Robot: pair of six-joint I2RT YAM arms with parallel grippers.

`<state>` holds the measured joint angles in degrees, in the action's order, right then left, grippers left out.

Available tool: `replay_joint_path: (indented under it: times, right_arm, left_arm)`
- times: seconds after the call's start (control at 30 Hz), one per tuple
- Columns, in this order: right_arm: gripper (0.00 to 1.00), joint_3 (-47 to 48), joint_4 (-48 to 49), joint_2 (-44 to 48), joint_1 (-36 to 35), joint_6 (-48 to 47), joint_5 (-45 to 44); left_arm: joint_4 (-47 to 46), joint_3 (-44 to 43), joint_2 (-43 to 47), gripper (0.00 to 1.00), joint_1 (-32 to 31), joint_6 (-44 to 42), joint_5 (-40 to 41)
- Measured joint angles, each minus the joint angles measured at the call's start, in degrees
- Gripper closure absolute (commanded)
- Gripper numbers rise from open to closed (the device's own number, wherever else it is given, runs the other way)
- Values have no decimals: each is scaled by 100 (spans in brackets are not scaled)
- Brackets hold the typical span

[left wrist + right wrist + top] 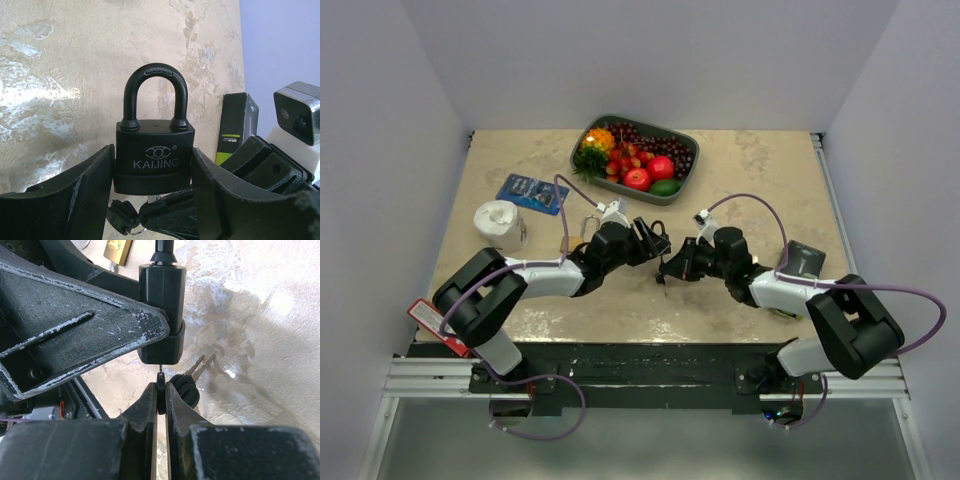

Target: Unlock with the key

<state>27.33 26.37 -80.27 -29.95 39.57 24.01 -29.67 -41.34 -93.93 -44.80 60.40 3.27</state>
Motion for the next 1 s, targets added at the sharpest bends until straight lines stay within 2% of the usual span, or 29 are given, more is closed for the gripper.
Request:
replay_joint_path:
  times: [0.6,1.0]
  right_arm:
    - [100,-39,216,118,15,-601,-280]
    - [100,-437,629,374,15,-664,-426]
  left_arm:
    - [-66,0,-4,100,-98,0,-157]
    - [-249,0,-90,100,-184,-2,-245]
